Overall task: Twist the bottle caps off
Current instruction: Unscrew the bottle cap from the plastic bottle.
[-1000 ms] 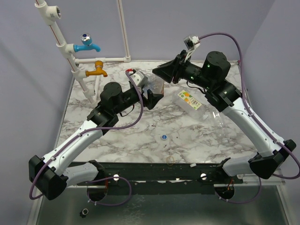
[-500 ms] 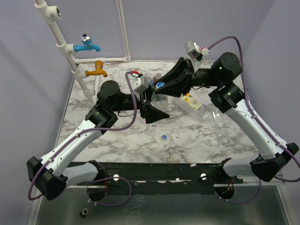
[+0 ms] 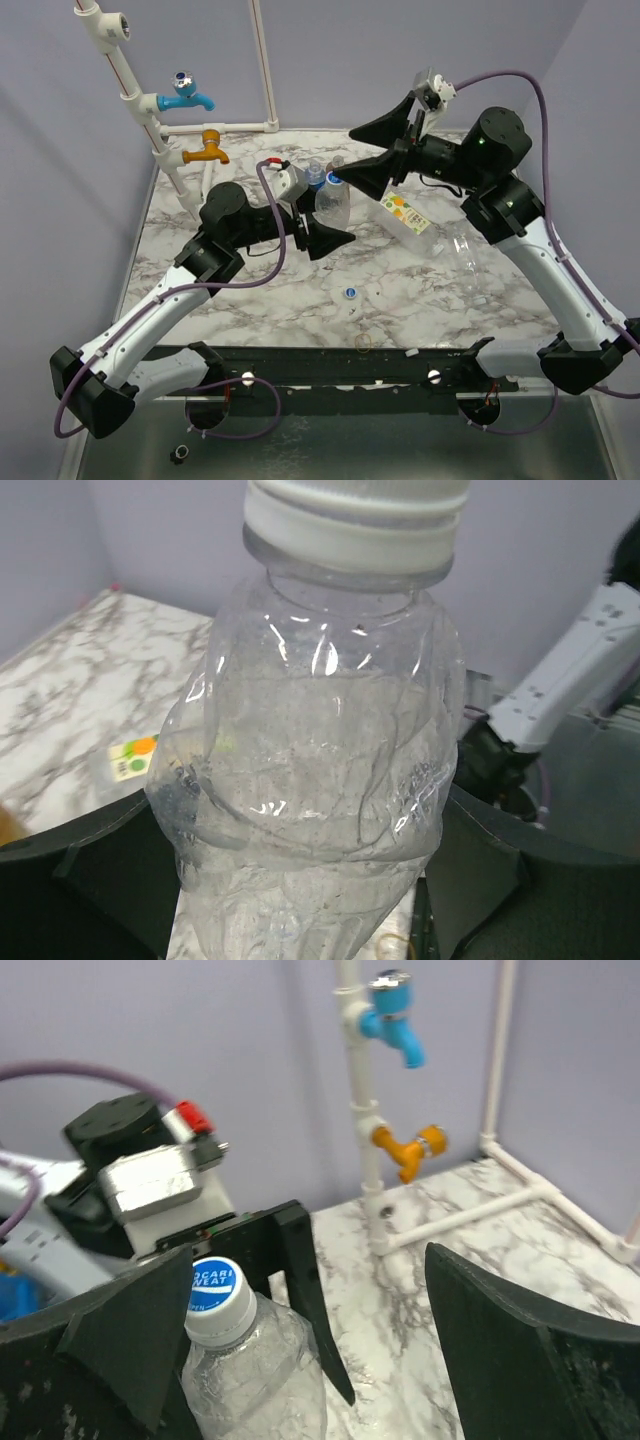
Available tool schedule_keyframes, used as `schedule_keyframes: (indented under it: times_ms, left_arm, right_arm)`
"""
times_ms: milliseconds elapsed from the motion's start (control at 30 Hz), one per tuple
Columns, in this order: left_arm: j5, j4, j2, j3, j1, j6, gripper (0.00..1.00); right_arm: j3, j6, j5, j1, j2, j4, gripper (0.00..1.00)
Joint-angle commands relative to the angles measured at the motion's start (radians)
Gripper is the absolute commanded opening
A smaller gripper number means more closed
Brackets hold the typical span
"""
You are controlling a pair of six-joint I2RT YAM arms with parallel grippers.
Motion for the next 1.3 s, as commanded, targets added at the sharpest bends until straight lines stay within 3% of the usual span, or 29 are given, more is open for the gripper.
schedule_keyframes:
  times_ms: [0,167,333,500,700,900,967,1167,1267]
  left_arm:
    - [-0.315,-0.019,0.006,-0.037,0.004,0.137,0.00]
    - [-0.490,-0.024,0.048,-0.026,0.002,0.234,0.00]
    - [-0.567,-0.025,0.065,-0.034,0.002,0.247,0.00]
    - [-0.576,-0.025,0.067,-0.042,0.003,0.232,0.00]
    - [-0.587,-0.029,0.066,-0.046,0.002,0.212,0.00]
    - [-0.574,-0.032,0.067,-0.044,0.002,0.208,0.00]
    - [-0.561,-0.031,0.067,-0.043,0.002,0.208,0.00]
    - [-0.472,-0.030,0.056,-0.046,0.002,0.169,0.00]
    - [-0.388,-0.016,0.046,-0.045,0.002,0.152,0.00]
  right_arm:
    - [0.035,0.037,0.292,-0.004,0.016,-0.092,1.00]
    - [0.049,0.092,0.319,-0.002,0.066,-0.116,1.00]
    - [0.026,0.125,0.284,-0.001,0.083,-0.082,0.95]
    - [0.041,0.143,0.274,0.006,0.119,-0.074,0.80]
    - [0.052,0.145,0.258,0.030,0.161,-0.071,0.77]
    - [0.048,0.141,0.272,0.037,0.172,-0.065,0.64]
    - [0.053,0.139,0.276,0.038,0.176,-0.064,0.56]
    - [0.044,0.119,0.319,0.038,0.173,-0.065,0.11]
    - [0.036,0.102,0.353,0.038,0.161,-0.071,0.01]
